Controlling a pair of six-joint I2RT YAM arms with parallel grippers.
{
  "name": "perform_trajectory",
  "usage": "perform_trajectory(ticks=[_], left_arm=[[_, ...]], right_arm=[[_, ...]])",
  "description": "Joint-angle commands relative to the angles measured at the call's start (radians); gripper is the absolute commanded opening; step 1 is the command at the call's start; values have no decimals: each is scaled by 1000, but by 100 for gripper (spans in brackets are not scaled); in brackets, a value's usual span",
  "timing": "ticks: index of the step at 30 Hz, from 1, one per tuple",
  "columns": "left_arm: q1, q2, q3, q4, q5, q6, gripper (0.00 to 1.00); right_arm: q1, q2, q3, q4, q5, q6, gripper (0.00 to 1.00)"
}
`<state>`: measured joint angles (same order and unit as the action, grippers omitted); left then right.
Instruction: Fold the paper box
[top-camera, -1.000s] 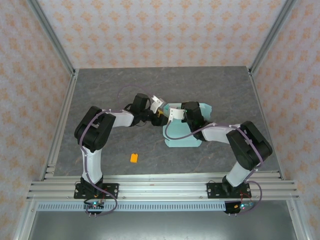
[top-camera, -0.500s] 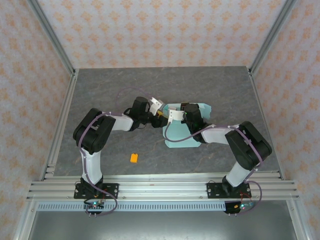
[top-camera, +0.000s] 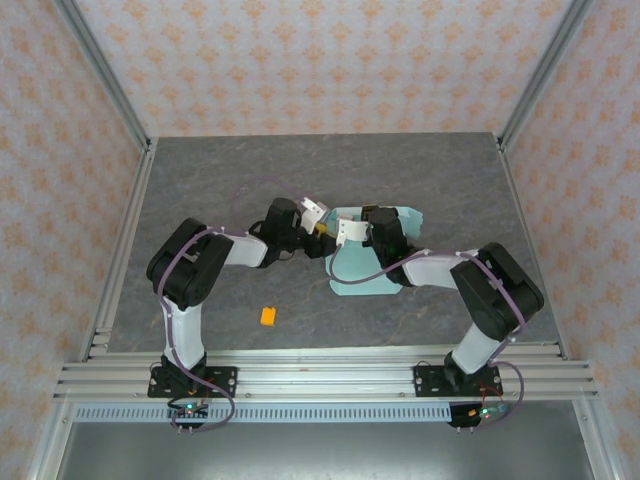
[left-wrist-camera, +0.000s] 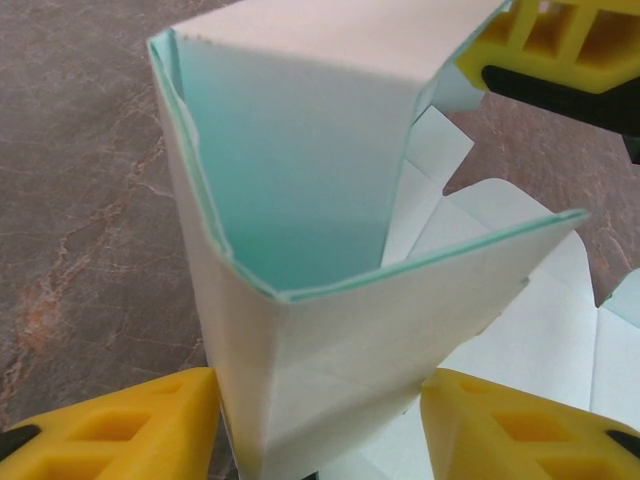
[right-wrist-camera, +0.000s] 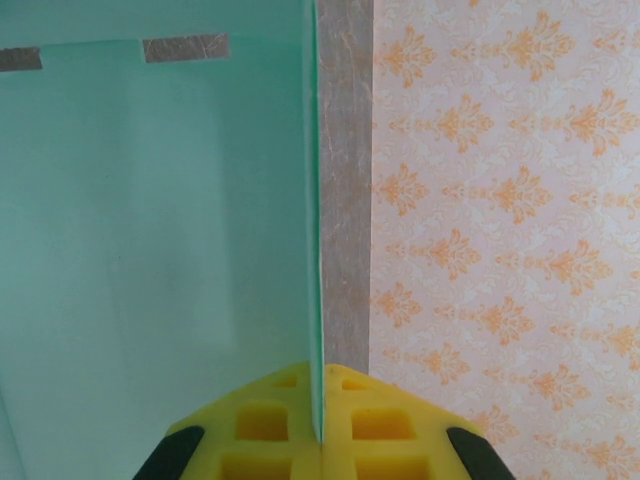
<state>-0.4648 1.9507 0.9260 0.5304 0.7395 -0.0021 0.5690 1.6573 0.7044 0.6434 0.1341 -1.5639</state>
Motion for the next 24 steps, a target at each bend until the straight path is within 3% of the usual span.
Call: perform_trajectory(ticks=[1,10,16,20,24], left_arm=[[-7,-68,11,-54,48,38,61],[78,-152,-41,-132,83,55,71],[142,-180,-86,-135,114,37,71],[163,-173,-97,-101,107,8,67],[161,-108,-16,-174,112,16,57]], right_arm=[[2,-30,3,-36,-11,29,0],[-2,-26,7,-46,-13,25,0],[-3,-17,16,-48,-18,25,0],[-3,-10,22,-47,-19,23,0],[-3,-8,27,-50,-19,24,0]])
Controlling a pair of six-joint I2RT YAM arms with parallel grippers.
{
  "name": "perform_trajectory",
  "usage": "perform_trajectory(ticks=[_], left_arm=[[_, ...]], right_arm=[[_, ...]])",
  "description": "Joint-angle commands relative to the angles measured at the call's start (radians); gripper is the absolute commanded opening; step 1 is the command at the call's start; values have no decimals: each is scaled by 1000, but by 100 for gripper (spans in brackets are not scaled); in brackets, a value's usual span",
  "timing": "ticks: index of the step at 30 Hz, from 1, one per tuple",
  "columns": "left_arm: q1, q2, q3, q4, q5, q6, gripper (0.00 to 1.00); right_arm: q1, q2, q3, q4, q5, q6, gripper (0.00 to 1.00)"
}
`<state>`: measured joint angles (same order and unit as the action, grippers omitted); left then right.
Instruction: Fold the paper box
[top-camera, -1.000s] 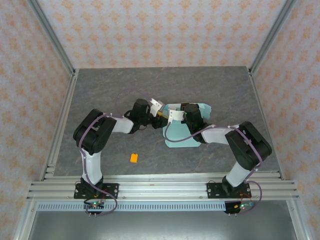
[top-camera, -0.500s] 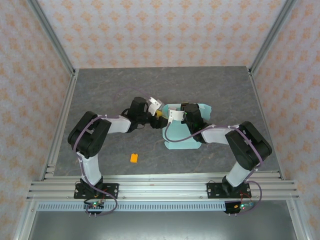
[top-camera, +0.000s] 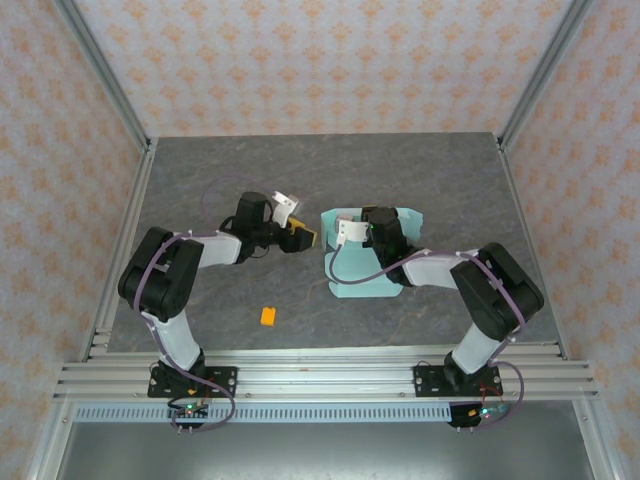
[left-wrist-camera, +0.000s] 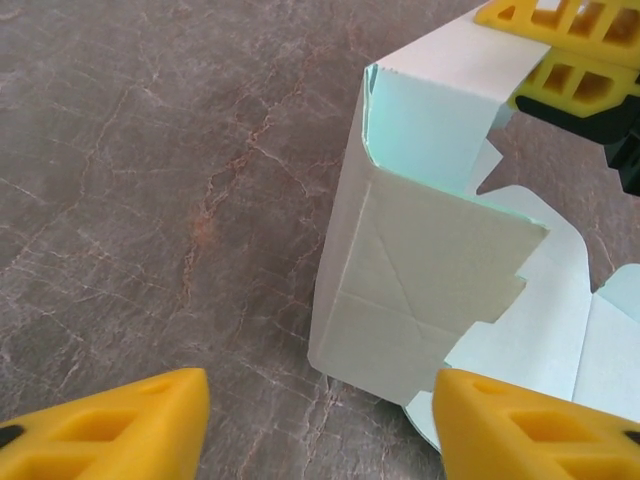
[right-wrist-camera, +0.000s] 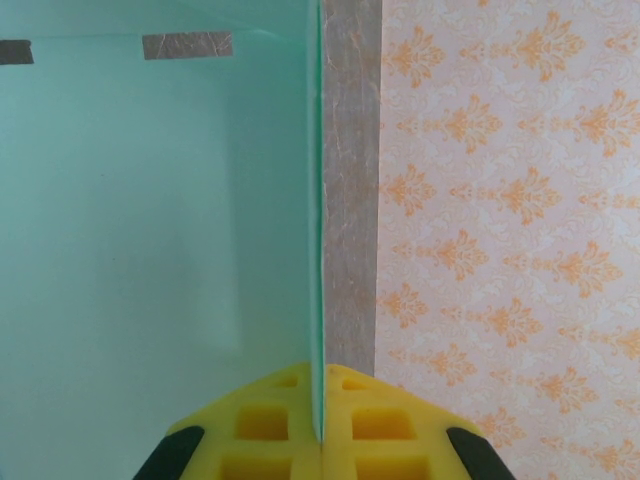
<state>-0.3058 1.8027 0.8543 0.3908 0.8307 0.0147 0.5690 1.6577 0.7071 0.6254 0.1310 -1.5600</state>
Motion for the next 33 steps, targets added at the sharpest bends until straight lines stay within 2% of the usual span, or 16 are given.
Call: perform_trajectory(ticks=[1,6,13,20,33], left_arm=[[-3,55,74,-40,32,1,56],[-41,133,161,-101,53,37,51],[-76,176,231,-85,117,33,44],[-93,212,266,-83,101,28,42],[-120,200,208,74,15,-52,59]], right_arm=[[-4,-7,26,-36,-16,21,0],[-4,-8,30,-40,-18,20,0],[-4,-7,25,-43,-17,23,0],[-4,-6,28,-50,-18,32,0],[-4,-9,40,-77,-22,46,0]])
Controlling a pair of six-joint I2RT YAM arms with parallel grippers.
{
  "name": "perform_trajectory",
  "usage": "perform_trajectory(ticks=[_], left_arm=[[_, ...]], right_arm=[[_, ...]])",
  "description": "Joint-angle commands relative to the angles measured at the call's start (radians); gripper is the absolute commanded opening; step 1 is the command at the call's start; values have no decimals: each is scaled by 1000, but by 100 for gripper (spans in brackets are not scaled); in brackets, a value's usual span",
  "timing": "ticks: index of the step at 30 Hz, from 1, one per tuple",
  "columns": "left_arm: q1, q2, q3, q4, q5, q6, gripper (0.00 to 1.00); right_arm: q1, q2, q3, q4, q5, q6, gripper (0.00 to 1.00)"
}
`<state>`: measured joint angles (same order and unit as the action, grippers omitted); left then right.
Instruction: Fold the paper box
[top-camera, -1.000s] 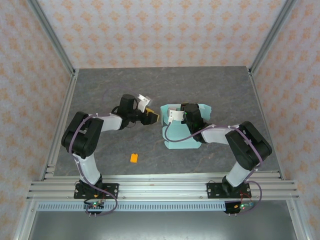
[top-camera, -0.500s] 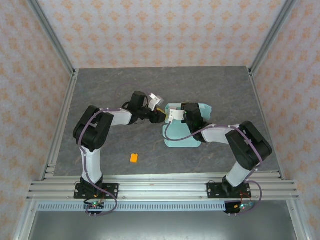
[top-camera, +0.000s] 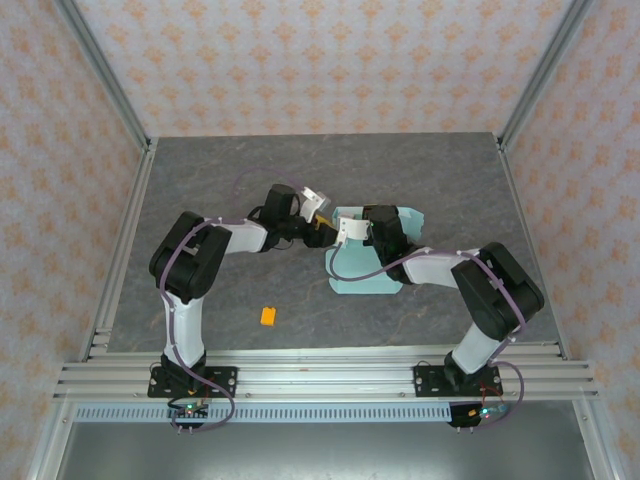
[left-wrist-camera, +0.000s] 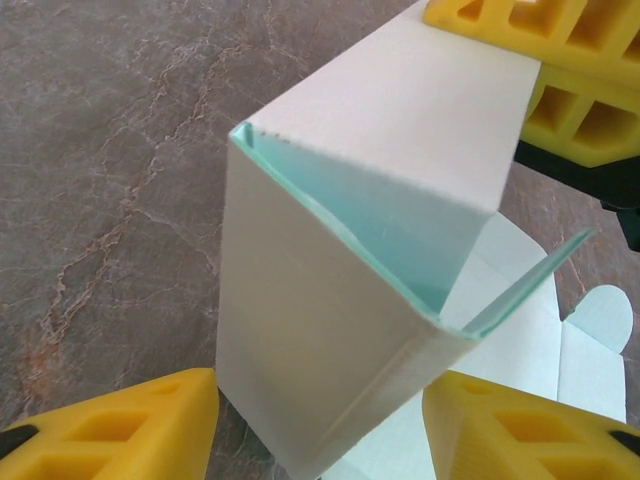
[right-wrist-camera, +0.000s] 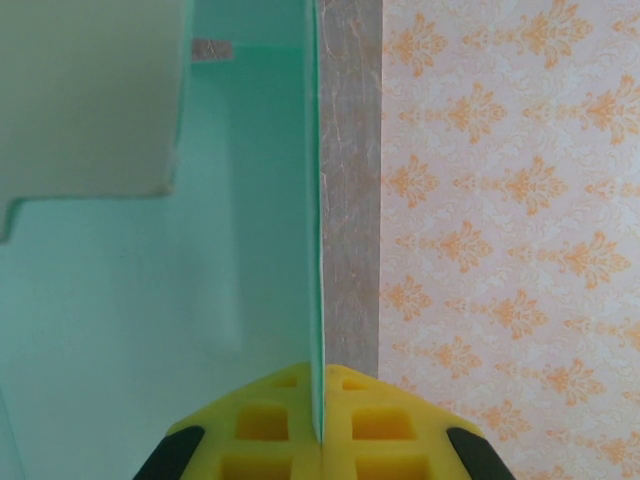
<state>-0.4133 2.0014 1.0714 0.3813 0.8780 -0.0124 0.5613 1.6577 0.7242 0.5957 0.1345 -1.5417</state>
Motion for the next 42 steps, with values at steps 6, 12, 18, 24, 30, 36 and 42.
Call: perform_trajectory(ticks=[6,12,18,24,30,36,42], left_arm=[[-26,7,-22,154,-78,-56,59],[-43,9,-36,200,-138,-85,50],[-57,-3,-76,285,-248,-152,49],[-87,-9,-73,279,-396,-188,47],[-114,-3,-77,292,-517,-234,45],[-158,-6,-75,251,-712,-263,41],[-170,11,-92,264,-861,-388,36]], right_arm=[[4,-23,24,-71,-39,56,0],[3,-36,29,-92,-54,88,0],[7,-48,31,-114,-72,127,0],[9,-61,33,-130,-86,156,0],[20,-62,34,-135,-85,169,0],[29,-64,38,-136,-82,177,0],[35,-69,35,-134,-82,189,0]])
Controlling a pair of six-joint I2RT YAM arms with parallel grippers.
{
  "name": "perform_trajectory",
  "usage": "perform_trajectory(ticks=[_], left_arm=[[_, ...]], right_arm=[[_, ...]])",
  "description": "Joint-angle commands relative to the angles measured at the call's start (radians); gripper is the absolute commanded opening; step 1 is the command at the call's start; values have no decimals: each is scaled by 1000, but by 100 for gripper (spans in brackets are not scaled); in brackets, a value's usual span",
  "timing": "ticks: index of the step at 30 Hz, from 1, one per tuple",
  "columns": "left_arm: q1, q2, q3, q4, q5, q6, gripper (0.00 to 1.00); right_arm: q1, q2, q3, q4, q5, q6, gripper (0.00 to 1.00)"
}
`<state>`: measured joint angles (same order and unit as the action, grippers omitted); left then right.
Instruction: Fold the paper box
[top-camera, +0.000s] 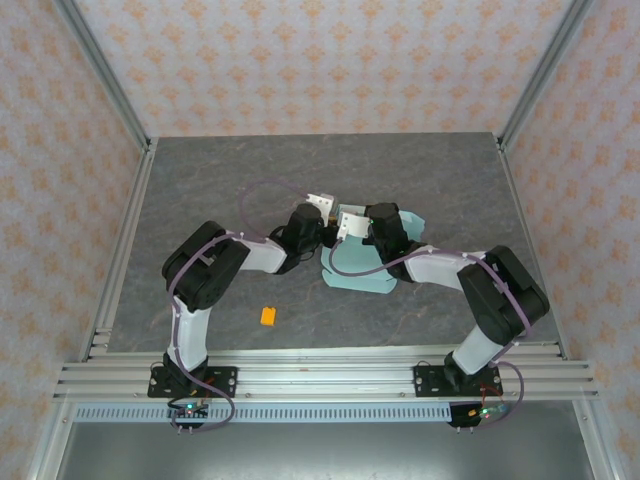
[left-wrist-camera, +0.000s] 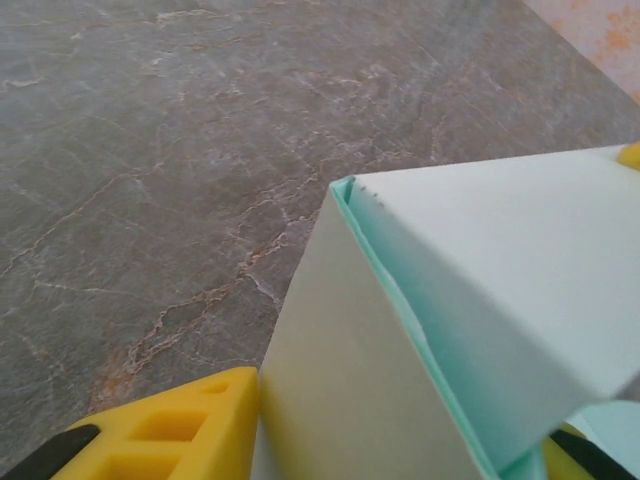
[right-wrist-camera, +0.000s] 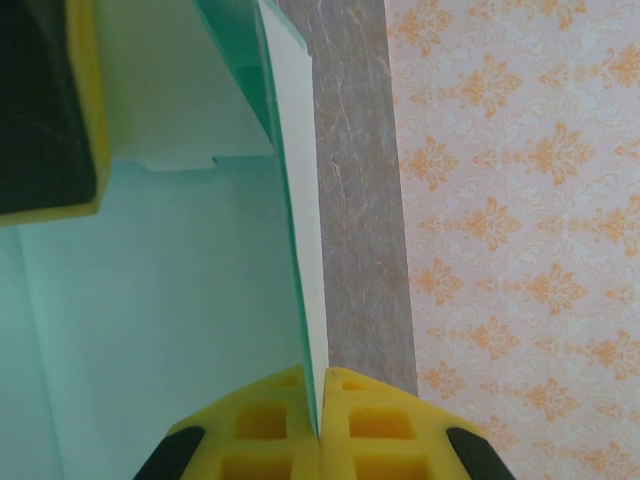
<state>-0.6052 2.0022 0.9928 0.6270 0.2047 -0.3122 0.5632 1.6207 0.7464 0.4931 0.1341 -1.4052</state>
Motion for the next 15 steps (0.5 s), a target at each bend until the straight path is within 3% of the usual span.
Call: perform_trajectory(ticks=[1,7,15], left_arm=[[20,14,-12,18,-198,-98,34],[9,30,25,-18,-237,-117,26],[-38,35,63,-112,-406,-146,19]], right_arm=[[35,-32,11,-31,-83,54,0],[40,-42,5,-30,-90,73,0],[49,-63,11,-24,-112,134,0]])
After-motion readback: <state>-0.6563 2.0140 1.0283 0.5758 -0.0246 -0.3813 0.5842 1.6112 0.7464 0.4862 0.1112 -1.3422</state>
